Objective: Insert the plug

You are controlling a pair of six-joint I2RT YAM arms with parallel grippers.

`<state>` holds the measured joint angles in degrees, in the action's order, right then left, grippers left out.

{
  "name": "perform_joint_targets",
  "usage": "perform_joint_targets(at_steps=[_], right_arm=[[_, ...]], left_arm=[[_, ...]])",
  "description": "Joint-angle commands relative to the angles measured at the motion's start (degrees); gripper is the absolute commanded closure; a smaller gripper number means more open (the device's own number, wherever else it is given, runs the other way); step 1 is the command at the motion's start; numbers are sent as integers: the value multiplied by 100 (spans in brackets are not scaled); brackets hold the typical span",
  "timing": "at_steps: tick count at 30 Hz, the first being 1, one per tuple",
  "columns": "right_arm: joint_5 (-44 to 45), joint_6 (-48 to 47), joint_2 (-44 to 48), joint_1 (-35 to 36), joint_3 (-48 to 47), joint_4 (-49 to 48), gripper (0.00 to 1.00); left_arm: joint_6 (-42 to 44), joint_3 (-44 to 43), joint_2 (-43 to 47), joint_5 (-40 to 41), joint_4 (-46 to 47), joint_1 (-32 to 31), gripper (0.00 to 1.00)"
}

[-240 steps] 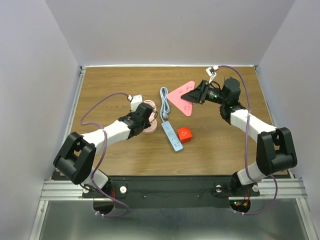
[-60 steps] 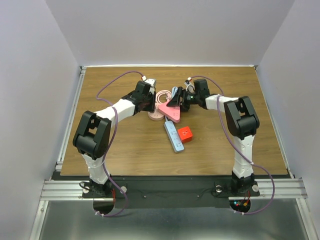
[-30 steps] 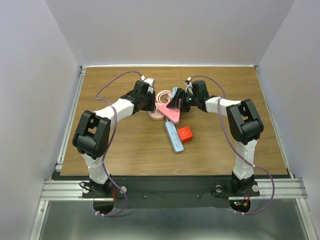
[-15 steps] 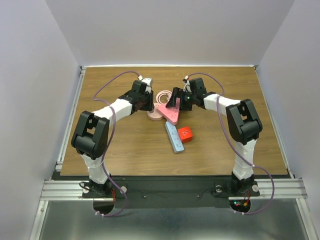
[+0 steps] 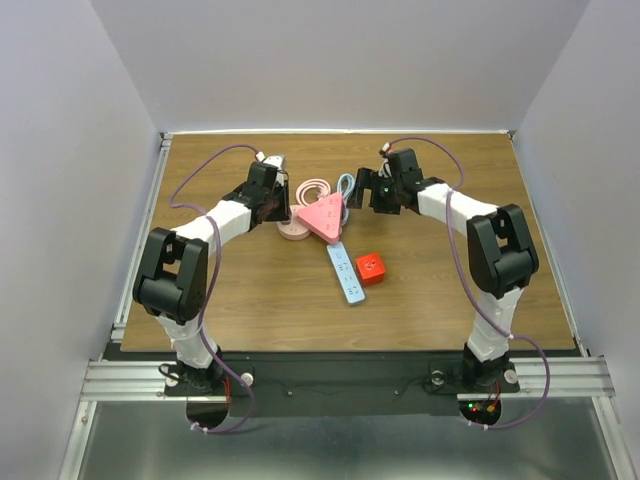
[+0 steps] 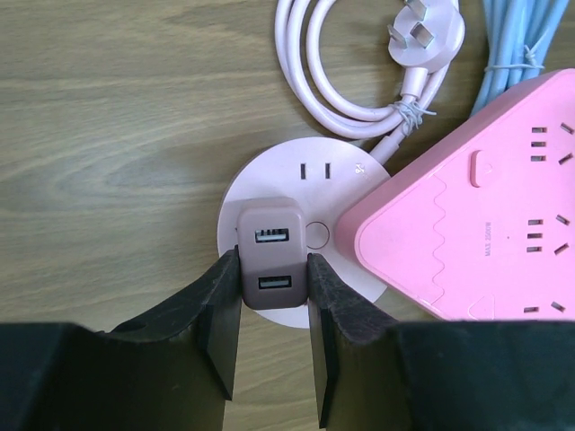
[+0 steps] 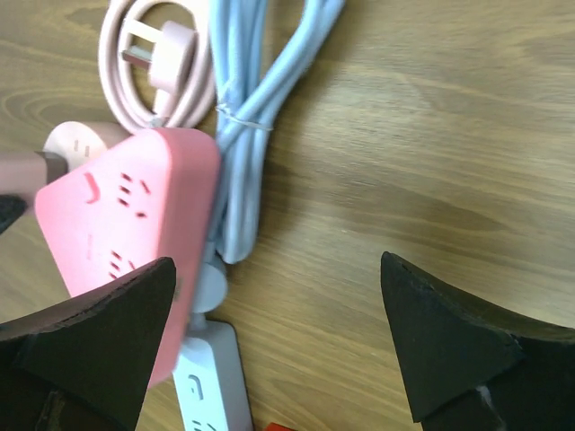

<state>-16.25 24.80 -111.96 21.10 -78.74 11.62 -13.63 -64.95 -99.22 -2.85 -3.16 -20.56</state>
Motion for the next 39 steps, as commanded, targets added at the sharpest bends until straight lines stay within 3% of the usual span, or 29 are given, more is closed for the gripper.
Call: perform_joint_targets(at_steps=[1, 8, 17, 20, 27, 39], right_arm=[[298, -256, 464, -54, 60, 130, 0], [175, -695, 834, 377, -457, 148, 5], [-220, -792, 430, 649, -1195, 148, 6], [-352, -888, 141, 807, -1372, 139, 11], [-335, -1038, -361, 1203, -1741, 148, 34], [60, -1214, -1117, 1616, -2320, 148, 51]], left_arm=[[18, 140, 263, 654, -379, 148, 100], [27, 123, 289, 1014, -475, 166, 100], [-61, 228, 289, 1032, -352, 315, 100], [-61, 246, 272, 1059, -370, 324, 100], [-61, 246, 237, 980, -352, 324, 100], [-79, 246, 184, 848, -308, 324, 100]])
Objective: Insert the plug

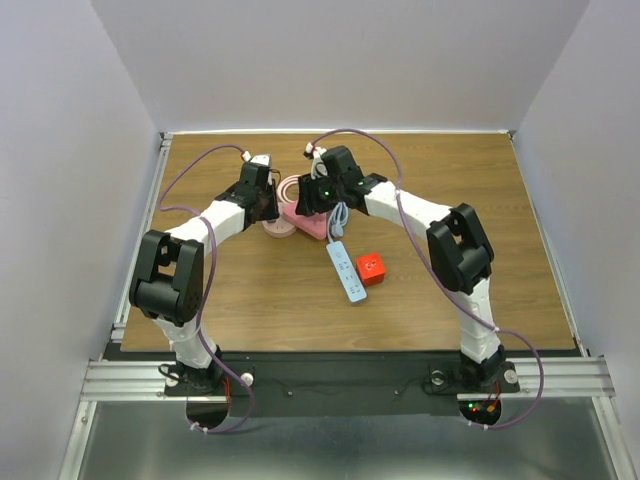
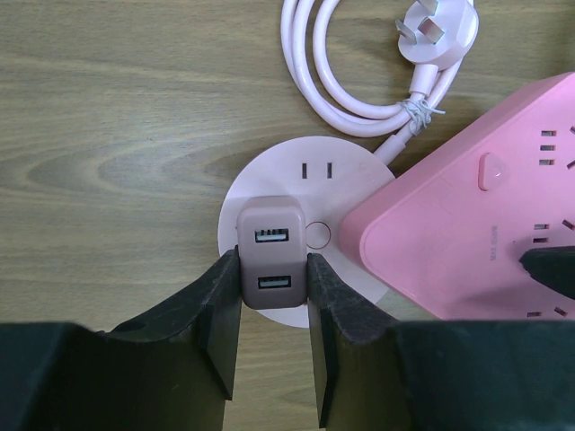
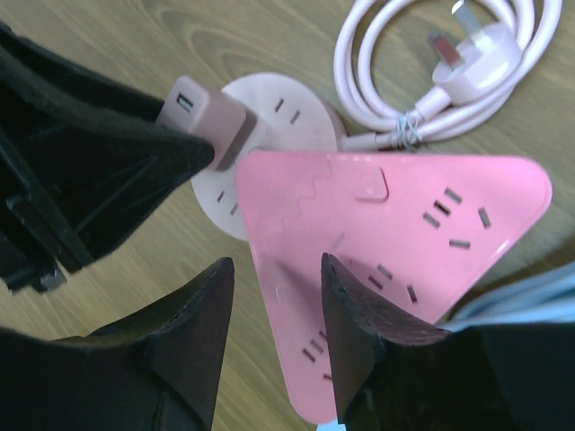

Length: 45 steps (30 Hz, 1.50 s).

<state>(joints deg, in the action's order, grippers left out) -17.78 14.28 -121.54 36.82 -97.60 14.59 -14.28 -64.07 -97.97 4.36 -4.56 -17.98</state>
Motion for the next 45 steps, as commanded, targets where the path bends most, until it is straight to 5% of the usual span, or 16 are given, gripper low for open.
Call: perform_joint_targets(at_steps=[1, 14, 45], right_arm=[[240, -163, -273, 45, -479, -158, 52], [345, -224, -793, 168, -989, -150, 57], [1048, -699, -977, 712, -137, 343, 70]], left_arm=[[-22, 158, 59, 126, -168, 66, 100], [-13, 150, 33, -5, -159, 66, 100], [-4, 97, -2, -172, -168, 66, 100]])
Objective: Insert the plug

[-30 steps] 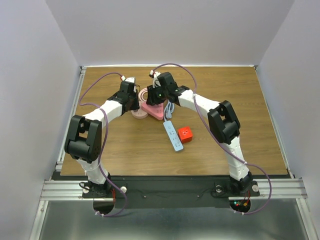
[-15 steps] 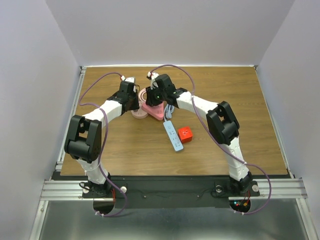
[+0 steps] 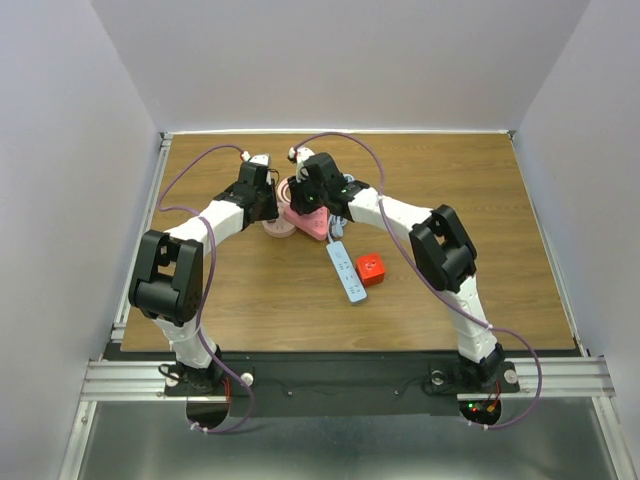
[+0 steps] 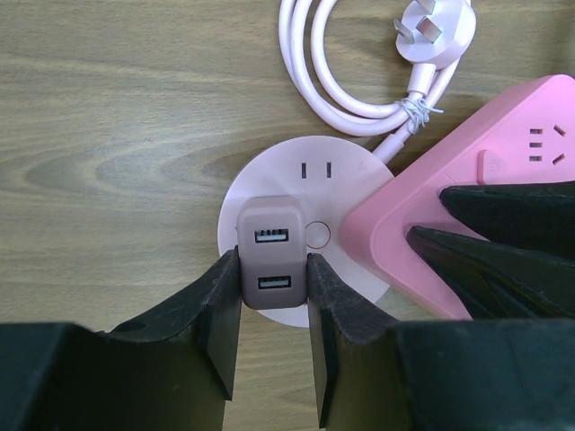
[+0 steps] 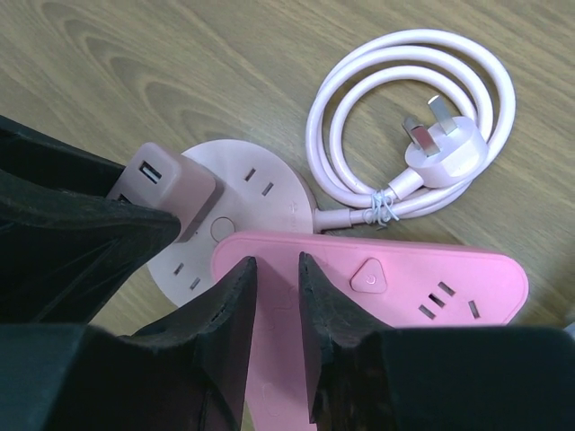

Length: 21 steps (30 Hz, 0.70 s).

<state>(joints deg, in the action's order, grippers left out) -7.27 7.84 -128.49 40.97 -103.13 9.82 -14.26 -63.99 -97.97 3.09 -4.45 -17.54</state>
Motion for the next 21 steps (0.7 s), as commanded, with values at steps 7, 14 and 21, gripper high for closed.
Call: perform_joint_targets(at_steps=[7, 14, 21], right_arm=[[-125, 86, -361, 473, 645, 881, 72], [-187, 280, -239, 675, 917, 881, 73], [-196, 271, -326, 772, 962, 890, 73]], left_arm=[[2, 88, -11, -63, -171, 23, 100], [2, 53, -55, -116, -162, 23, 100], [11, 35, -73, -133, -162, 23, 100]])
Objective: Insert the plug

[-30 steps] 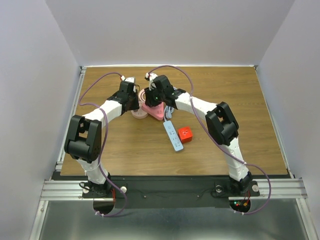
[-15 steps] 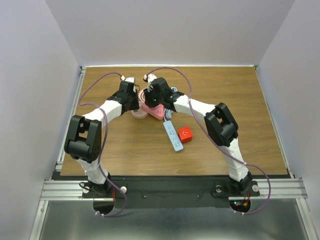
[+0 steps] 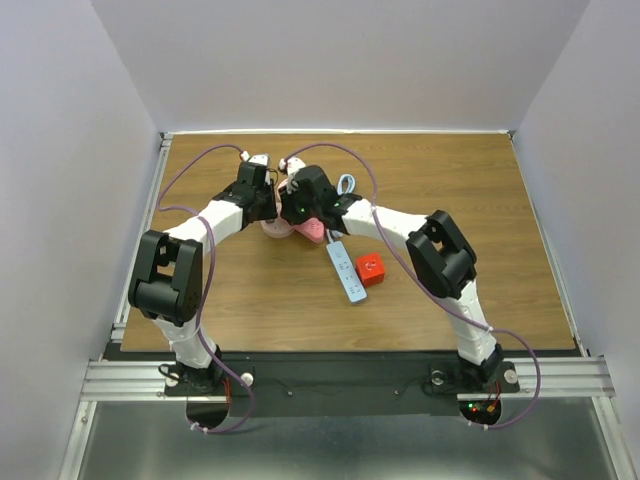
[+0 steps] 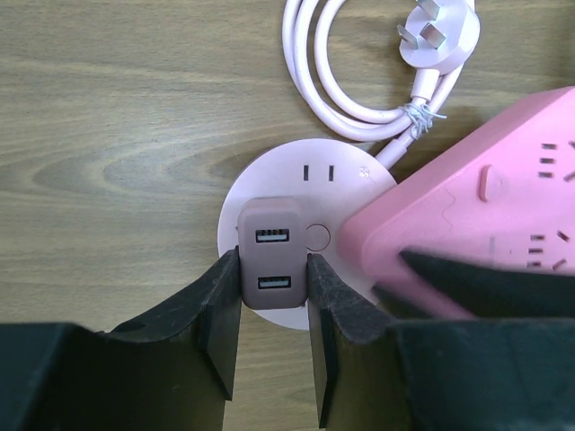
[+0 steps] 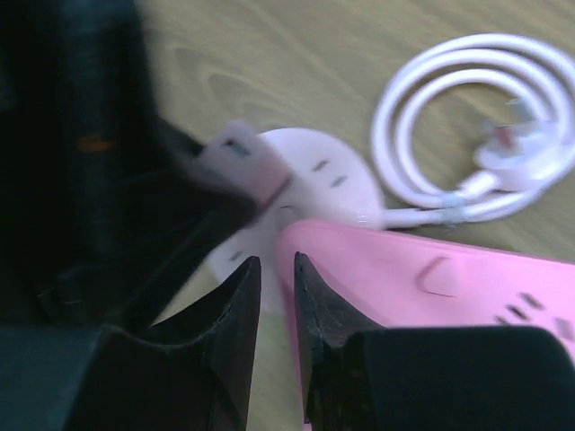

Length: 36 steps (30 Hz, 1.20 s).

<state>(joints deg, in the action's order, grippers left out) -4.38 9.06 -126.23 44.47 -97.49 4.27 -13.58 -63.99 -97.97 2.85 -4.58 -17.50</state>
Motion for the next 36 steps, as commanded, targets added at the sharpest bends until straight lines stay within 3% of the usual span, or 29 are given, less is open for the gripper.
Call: perform_joint_targets(at_steps=[1, 10, 16, 18, 24, 32, 36], right_arm=[[-511, 140, -586, 422, 363, 1445, 73], [-177, 140, -613, 440, 398, 1489, 73], [-668, 236, -211, 449, 389, 1436, 71], [-757, 298, 124, 449, 537, 1279, 65], [-687, 351, 1493, 440, 1100, 1164, 24], [7, 535, 2130, 20, 1444, 1164, 12], [-501, 842, 1831, -560, 1225, 1032, 9]], left_arm=[[-57, 44, -81, -101, -149, 18, 100], [-57, 62, -90, -109, -166, 18, 100], [-65, 44, -29, -83, -184, 18, 100], [-65, 35, -37, -83, -192, 18, 100], [-57, 18, -64, -66, -201, 27, 100], [-65, 44, 41, -83, -219, 27, 100], [-66, 53, 103, -118, -201, 27, 100]])
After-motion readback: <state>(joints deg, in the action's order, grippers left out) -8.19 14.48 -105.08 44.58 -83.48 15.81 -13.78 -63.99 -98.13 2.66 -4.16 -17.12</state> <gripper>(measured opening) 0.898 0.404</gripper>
